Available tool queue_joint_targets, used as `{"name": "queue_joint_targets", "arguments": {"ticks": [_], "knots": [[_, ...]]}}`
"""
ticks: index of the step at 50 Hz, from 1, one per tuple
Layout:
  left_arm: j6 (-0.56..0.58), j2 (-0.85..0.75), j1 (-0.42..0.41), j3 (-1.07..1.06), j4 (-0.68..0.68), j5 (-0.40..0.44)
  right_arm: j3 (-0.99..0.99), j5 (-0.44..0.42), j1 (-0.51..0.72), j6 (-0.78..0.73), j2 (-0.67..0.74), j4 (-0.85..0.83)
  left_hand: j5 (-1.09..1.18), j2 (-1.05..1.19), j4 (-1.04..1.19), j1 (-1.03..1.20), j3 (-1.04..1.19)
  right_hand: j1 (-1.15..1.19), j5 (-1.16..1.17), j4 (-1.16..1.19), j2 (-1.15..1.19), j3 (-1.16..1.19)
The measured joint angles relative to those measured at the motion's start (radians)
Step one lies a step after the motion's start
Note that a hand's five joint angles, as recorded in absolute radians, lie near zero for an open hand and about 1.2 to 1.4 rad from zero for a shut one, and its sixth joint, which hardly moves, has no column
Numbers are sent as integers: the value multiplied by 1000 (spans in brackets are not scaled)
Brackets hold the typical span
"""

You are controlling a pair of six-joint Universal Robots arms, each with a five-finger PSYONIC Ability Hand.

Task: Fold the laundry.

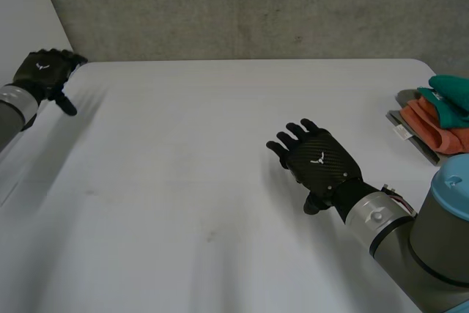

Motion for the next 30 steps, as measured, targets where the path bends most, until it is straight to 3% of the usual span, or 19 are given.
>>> {"name": "queue_joint_targets", "arguments": {"ticks": [9, 12, 19, 23, 30], "knots": [[160, 174, 52, -179, -407, -84, -6, 8, 0, -2, 2, 8, 0, 0, 0, 0, 0, 0, 0, 0, 0, 0], [210, 252, 75, -291, -439, -65, -8, 9, 2, -2, 5, 10, 0, 0, 0, 0, 0, 0, 0, 0, 0, 0], [224, 441, 126, -575, -254, 26, -16, 8, 4, 3, 6, 23, 0, 0, 0, 0, 0, 0, 0, 0, 0, 0], [169, 552, 150, -757, -35, 78, -39, 2, -9, 18, 4, 58, 0, 0, 0, 0, 0, 0, 0, 0, 0, 0], [14, 662, 127, -862, 116, 71, -111, -15, -46, 98, -20, 136, 0, 0, 0, 0, 0, 0, 0, 0, 0, 0]]}}
